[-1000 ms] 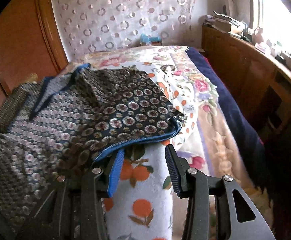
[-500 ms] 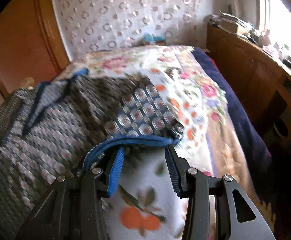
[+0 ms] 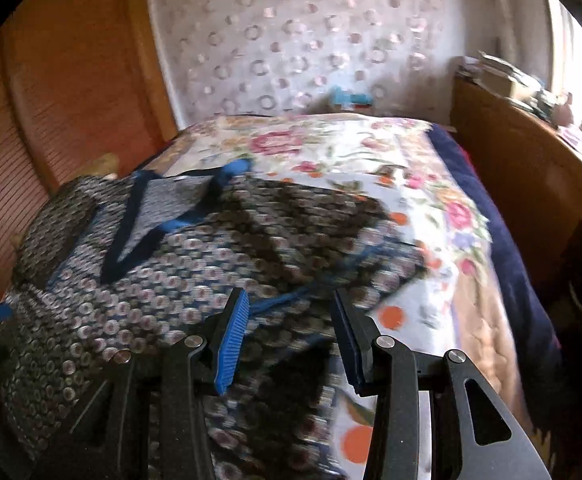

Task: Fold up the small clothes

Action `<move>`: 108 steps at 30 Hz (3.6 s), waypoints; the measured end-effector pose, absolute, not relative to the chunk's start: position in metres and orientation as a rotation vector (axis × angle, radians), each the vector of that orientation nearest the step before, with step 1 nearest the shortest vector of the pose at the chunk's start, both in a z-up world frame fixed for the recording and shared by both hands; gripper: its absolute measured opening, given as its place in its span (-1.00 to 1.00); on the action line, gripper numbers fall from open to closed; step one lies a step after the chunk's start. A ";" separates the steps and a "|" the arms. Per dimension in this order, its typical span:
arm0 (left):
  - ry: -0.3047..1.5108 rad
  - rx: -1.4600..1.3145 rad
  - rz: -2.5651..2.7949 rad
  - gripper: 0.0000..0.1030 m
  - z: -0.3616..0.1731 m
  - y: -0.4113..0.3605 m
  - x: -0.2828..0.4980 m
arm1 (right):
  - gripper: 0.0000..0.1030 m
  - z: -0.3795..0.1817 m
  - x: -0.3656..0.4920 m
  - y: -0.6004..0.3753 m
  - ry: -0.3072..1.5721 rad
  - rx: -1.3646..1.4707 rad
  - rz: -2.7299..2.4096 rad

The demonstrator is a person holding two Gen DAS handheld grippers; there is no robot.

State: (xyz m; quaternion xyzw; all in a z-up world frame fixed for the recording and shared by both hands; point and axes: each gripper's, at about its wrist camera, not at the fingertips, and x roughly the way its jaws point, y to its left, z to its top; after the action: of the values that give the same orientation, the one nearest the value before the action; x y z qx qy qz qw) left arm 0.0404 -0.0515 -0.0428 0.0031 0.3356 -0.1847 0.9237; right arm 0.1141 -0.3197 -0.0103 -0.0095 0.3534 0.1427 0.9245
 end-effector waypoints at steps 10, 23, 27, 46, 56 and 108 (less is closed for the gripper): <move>0.694 0.001 -0.376 0.46 -0.045 -0.050 0.041 | 0.16 -0.033 0.159 -0.349 0.818 0.144 0.169; 0.695 -0.012 -0.364 0.46 -0.048 -0.043 0.041 | -0.89 0.004 0.188 -0.273 0.717 -0.047 0.339; 0.692 -0.018 -0.355 0.46 -0.047 -0.037 0.040 | 0.01 0.012 0.188 -0.252 0.720 -0.096 0.356; 0.681 -0.054 -0.275 0.46 -0.044 0.001 0.047 | 0.21 -0.056 0.164 -0.292 0.837 -0.227 0.173; 0.677 -0.063 -0.209 0.46 -0.041 0.032 0.063 | -0.39 -0.057 0.177 -0.325 0.843 -0.106 0.188; 0.827 -0.096 -0.064 -0.13 -0.042 0.148 0.259 | -0.94 -0.059 0.274 -0.335 0.829 -0.027 0.225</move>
State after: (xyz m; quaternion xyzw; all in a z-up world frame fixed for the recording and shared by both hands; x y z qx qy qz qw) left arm 0.2587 0.1481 -0.0424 -0.0467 0.4015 -0.0312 0.9141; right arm 0.2735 -0.3351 -0.0587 -0.0130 0.4019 0.1093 0.9091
